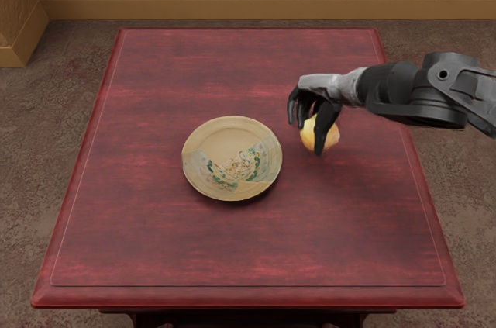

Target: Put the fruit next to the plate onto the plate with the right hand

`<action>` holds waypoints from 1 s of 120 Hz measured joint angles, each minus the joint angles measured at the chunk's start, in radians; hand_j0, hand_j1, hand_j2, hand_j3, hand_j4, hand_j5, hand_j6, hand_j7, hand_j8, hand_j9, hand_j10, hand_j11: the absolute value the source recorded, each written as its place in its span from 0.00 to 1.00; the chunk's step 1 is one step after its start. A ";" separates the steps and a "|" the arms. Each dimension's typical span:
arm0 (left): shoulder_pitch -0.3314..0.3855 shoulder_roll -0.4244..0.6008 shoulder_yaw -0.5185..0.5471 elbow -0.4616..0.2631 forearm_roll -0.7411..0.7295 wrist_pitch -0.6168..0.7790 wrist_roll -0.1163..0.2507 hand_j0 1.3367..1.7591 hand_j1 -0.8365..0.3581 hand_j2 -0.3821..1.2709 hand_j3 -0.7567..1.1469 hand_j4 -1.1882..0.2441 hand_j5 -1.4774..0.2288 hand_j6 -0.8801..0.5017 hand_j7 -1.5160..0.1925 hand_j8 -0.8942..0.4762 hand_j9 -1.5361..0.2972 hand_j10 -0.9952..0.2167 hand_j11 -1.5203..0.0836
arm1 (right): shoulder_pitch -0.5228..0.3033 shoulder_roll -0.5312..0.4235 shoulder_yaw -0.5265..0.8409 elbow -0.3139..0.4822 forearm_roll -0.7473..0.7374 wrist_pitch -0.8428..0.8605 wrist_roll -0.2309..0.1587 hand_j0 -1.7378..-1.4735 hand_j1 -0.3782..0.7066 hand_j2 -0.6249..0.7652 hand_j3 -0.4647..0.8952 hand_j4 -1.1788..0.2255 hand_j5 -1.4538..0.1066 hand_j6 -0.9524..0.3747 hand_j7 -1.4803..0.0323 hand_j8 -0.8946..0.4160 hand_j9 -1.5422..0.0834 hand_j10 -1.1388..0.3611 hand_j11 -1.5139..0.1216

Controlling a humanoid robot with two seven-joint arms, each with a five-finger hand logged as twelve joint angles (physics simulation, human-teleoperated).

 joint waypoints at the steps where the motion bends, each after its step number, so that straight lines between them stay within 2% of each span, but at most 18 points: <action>1: 0.000 0.000 0.000 0.000 0.000 0.000 0.000 0.76 0.75 0.26 0.40 0.66 0.68 0.46 0.70 0.47 0.66 0.62 0.75 | 0.001 0.004 0.003 -0.001 0.000 0.000 0.000 0.31 0.55 0.87 0.34 0.26 0.23 0.10 0.27 0.33 0.28 0.48 0.26; 43: 0.000 0.000 0.000 0.000 0.000 0.000 0.000 0.76 0.75 0.26 0.40 0.66 0.68 0.46 0.70 0.47 0.66 0.62 0.75 | 0.026 0.201 0.080 -0.014 0.000 -0.001 0.000 0.31 0.55 0.88 0.34 0.26 0.22 0.09 0.27 0.33 0.27 0.49 0.26; 93: 0.000 0.000 0.000 0.000 0.000 0.000 0.000 0.76 0.75 0.26 0.40 0.66 0.68 0.46 0.70 0.47 0.66 0.62 0.75 | -0.011 0.246 0.030 -0.123 -0.012 -0.004 0.000 0.31 0.52 0.89 0.34 0.24 0.23 0.08 0.25 0.28 0.26 0.44 0.25; 97: 0.000 0.000 0.000 0.000 0.000 0.000 0.000 0.76 0.75 0.26 0.40 0.66 0.68 0.46 0.70 0.47 0.66 0.62 0.75 | -0.011 0.251 0.031 -0.127 -0.008 -0.005 0.000 0.31 0.46 0.81 0.34 0.31 0.31 0.16 0.34 0.32 0.35 0.48 0.33; 106: 0.000 0.000 0.000 0.000 0.000 0.000 0.000 0.76 0.75 0.26 0.40 0.66 0.68 0.46 0.70 0.47 0.66 0.62 0.75 | -0.011 0.261 0.036 -0.133 0.000 -0.009 0.000 0.31 0.34 0.70 0.34 0.47 0.49 0.32 0.53 0.42 0.52 0.56 0.51; 120: 0.000 0.000 0.000 0.000 0.000 0.000 0.000 0.76 0.75 0.26 0.40 0.66 0.68 0.46 0.70 0.47 0.66 0.62 0.75 | -0.009 0.266 0.042 -0.135 0.006 -0.010 0.000 0.30 0.22 0.59 0.34 0.62 0.67 0.48 0.71 0.52 0.70 0.63 0.68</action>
